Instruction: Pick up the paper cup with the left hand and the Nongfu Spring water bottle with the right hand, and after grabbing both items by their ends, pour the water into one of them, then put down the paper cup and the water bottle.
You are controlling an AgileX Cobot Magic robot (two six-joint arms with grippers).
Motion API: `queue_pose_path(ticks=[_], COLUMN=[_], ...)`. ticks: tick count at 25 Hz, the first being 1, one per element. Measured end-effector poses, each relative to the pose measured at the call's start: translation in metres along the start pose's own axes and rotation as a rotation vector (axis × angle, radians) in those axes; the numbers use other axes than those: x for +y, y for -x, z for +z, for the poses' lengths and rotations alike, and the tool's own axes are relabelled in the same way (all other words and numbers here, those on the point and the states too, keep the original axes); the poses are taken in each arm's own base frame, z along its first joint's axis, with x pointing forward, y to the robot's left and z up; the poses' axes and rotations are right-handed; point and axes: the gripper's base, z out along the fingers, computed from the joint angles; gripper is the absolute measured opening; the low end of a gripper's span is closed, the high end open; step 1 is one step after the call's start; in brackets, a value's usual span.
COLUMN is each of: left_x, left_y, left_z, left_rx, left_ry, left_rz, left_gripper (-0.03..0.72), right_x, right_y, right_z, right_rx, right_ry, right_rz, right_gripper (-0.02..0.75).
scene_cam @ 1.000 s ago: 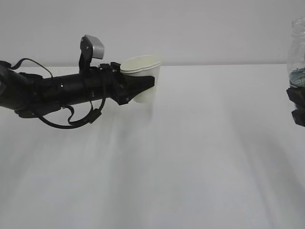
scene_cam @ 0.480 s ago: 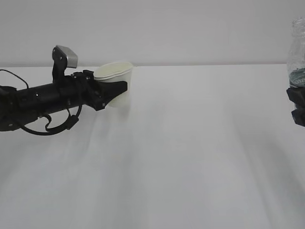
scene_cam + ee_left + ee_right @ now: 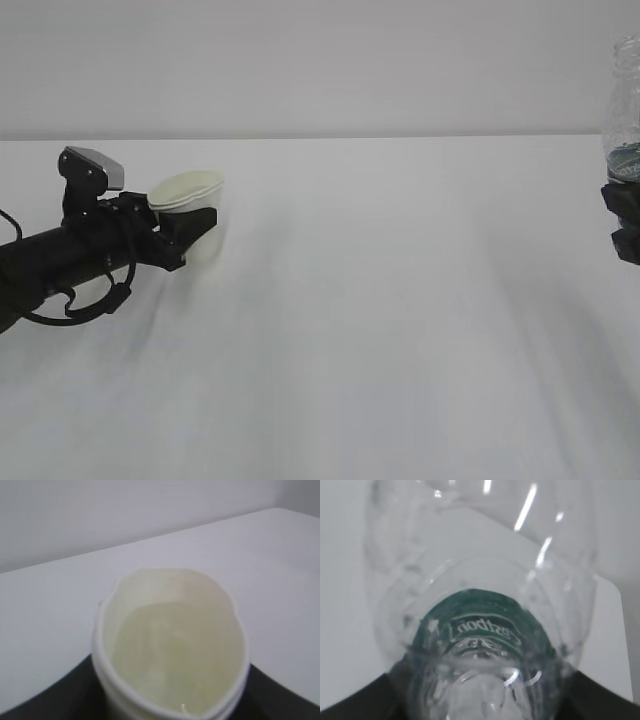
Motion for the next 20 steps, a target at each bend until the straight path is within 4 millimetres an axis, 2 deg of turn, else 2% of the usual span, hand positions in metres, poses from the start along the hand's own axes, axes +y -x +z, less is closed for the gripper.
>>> queue_pose_path(ticks=[5,14,20], left_x=[0.004,0.015,0.017], left_y=[-0.006,-0.003,-0.003], left_z=[-0.006,-0.008,-0.009], left_rx=[0.005,-0.025,-0.028], left_ry=[0.086,0.21,0.232], left_rz=[0.016,-0.004,0.01], left_gripper=[0.393,0.386,0.385], right_x=[0.0,0.0,0.0], right_y=[0.0,0.0,0.0], right_z=[0.0,0.0,0.0], right_rx=[0.0,0.0,0.0], right_ry=[0.0,0.0,0.0], right_rz=[0.014,0.021,0.026], right_gripper=[0.405,0.405,0.405])
